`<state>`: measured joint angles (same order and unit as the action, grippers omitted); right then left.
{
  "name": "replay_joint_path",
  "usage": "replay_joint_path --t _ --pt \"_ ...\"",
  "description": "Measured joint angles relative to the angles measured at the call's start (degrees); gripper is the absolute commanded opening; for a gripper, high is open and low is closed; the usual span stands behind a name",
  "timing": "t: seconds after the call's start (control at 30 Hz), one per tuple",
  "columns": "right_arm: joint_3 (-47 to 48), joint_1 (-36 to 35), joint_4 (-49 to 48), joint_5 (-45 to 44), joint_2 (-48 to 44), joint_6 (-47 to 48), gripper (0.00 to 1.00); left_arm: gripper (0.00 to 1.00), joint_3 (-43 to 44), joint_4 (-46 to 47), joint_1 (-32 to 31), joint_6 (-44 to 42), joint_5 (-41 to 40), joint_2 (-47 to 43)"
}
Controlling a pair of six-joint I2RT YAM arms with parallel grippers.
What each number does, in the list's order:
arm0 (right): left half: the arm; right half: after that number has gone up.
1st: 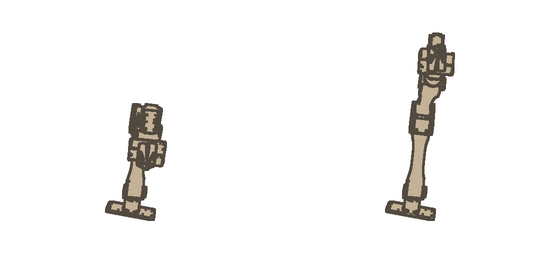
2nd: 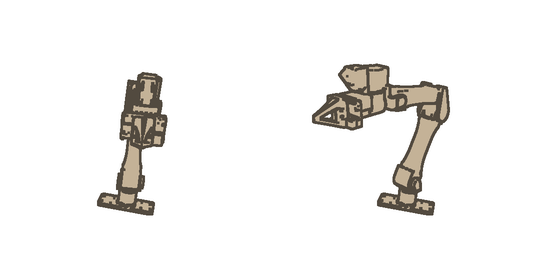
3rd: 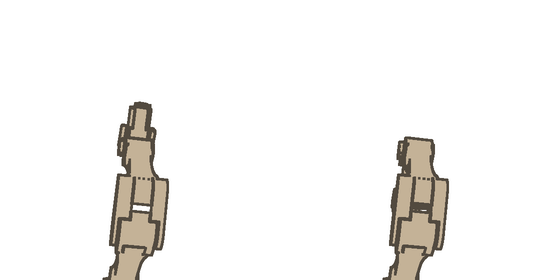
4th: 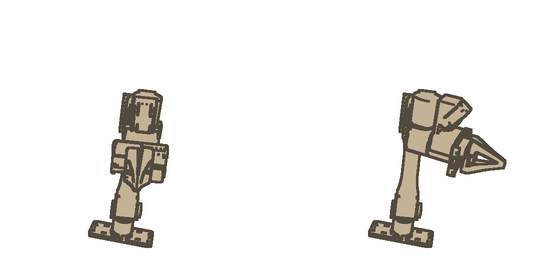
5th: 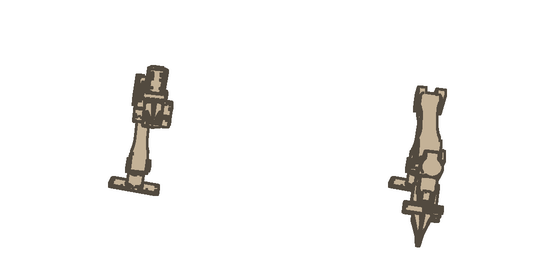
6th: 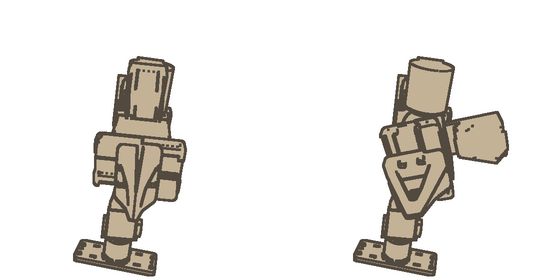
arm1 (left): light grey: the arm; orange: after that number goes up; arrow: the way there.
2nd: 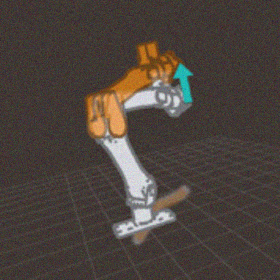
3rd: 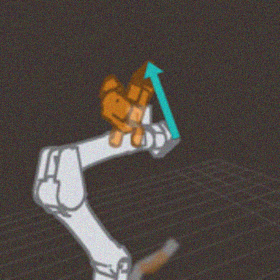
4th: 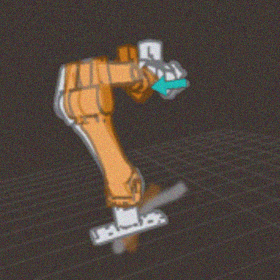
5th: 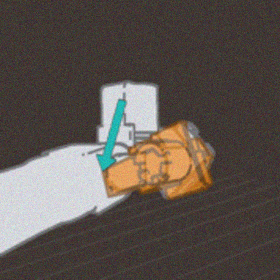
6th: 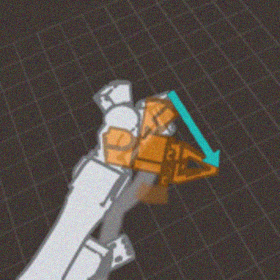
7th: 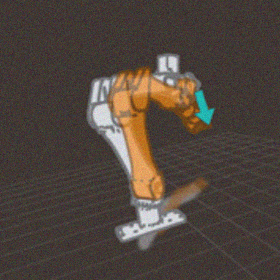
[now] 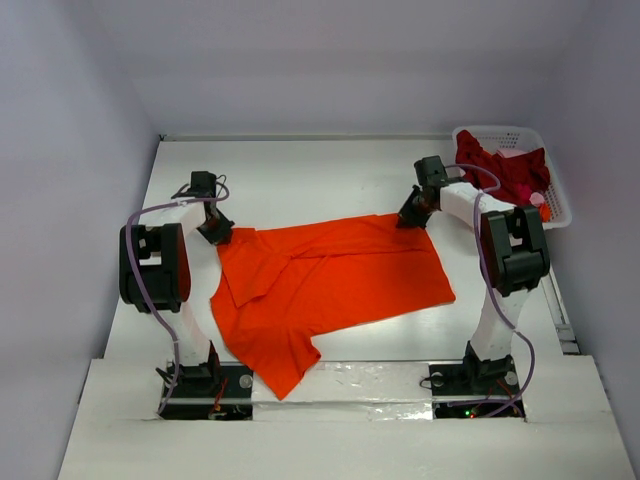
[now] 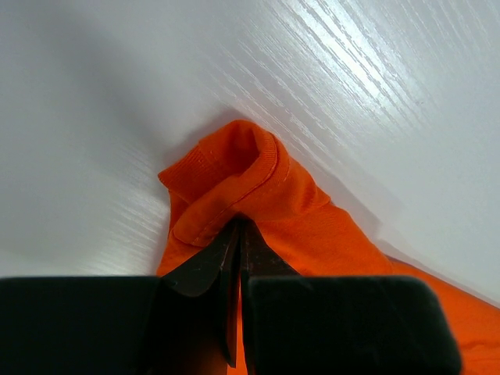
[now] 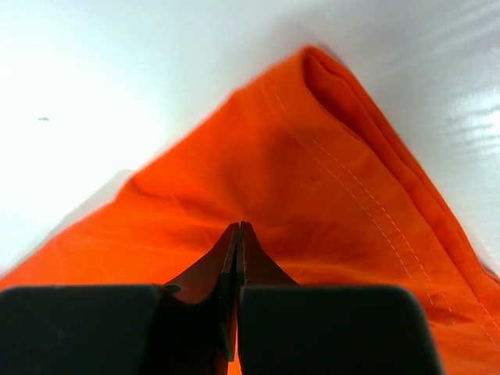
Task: Fold and stack the t-shirts
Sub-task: Fold the flattened tshirt in 1/3 of the way
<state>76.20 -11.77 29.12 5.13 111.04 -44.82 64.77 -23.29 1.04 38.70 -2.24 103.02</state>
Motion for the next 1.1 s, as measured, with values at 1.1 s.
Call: replay_joint_path --t 1.1 --pt "1.53 0.0 0.46 -1.75 1.44 -0.04 0.0 0.0 16.94 -5.81 -0.2 -1.01 -0.79 11.78"
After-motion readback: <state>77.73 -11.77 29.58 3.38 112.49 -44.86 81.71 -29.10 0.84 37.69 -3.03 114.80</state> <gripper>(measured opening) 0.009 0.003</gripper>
